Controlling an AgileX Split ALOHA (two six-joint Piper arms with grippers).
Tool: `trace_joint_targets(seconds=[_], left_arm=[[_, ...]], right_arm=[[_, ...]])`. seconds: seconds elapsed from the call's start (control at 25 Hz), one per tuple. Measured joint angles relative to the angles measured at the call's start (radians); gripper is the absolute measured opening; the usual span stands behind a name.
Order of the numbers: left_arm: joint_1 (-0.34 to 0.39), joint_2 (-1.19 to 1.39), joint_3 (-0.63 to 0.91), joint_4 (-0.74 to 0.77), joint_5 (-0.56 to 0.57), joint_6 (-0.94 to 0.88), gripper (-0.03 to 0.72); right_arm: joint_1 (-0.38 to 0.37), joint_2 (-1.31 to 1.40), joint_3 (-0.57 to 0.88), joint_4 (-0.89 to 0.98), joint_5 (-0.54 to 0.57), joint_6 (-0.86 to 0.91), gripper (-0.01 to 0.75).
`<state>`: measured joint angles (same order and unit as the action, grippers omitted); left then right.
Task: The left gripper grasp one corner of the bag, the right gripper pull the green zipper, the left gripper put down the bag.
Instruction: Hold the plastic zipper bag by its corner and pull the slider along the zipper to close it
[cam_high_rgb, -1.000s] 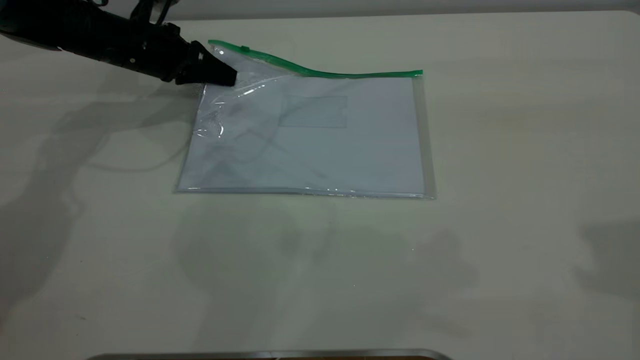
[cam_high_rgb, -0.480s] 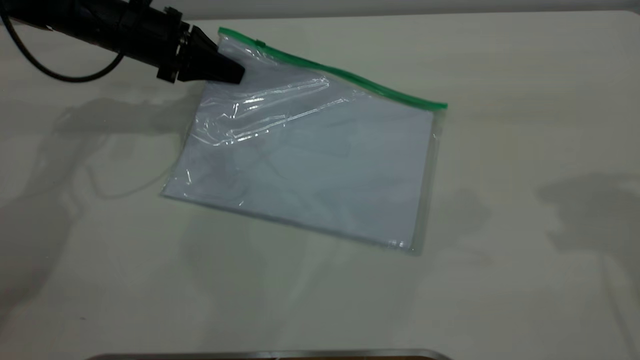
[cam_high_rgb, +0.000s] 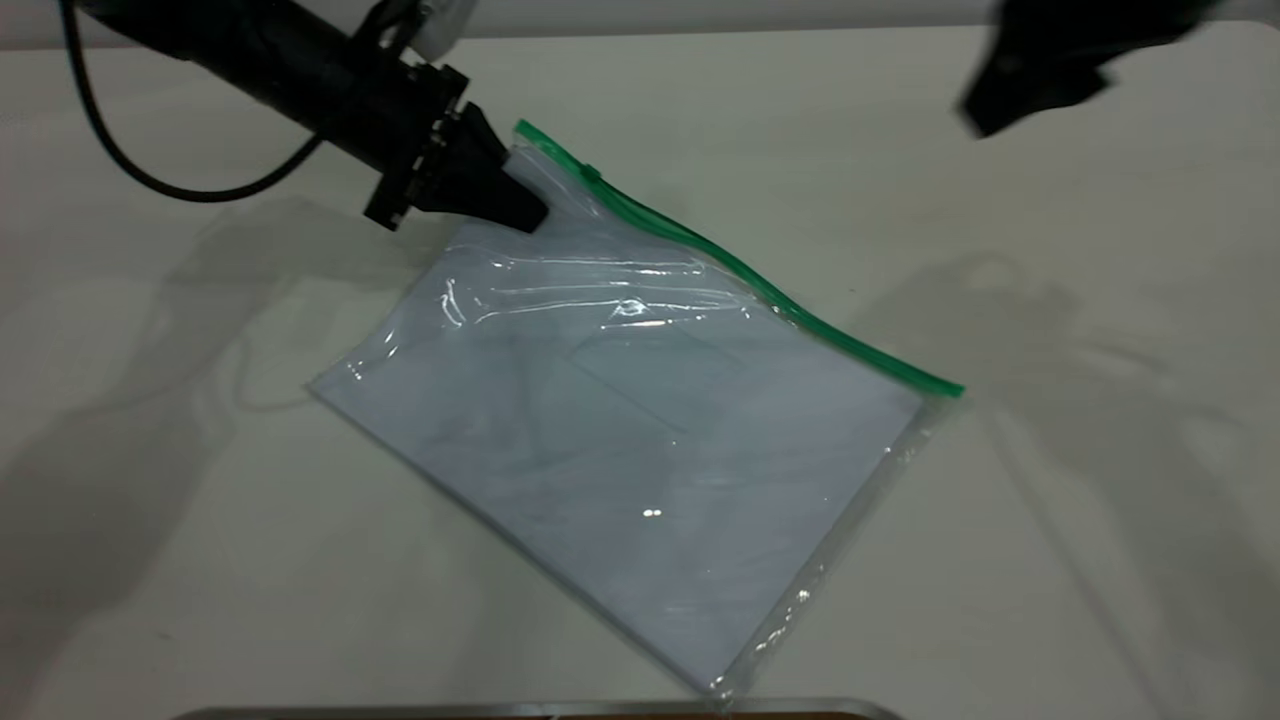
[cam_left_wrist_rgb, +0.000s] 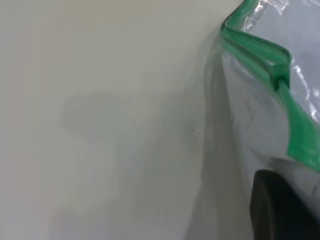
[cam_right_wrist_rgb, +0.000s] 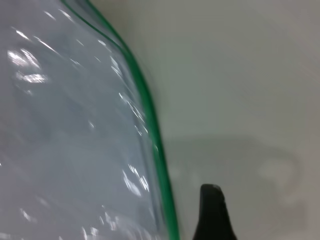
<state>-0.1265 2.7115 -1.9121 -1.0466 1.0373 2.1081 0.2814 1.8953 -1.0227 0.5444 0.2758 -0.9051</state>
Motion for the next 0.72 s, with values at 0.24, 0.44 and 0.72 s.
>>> trace_joint_targets(seconds=[0.24,0.44,0.72], left_arm=[[-0.044,0.000,-0.071,0.042,-0.004,0.000,0.053],[-0.081,0.000,-0.124,0.049,-0.004,0.002,0.053],[-0.141,0.000,-0.148,0.059,-0.003,0.002,0.053]], right_arm=[[0.097,0.157,-0.137,0.016,0.014,-0.059,0.571],[0.126,0.232,-0.205,0.032,0.015,-0.073,0.571],[0.128,0.256,-0.230,0.162,0.014,-0.200,0.571]])
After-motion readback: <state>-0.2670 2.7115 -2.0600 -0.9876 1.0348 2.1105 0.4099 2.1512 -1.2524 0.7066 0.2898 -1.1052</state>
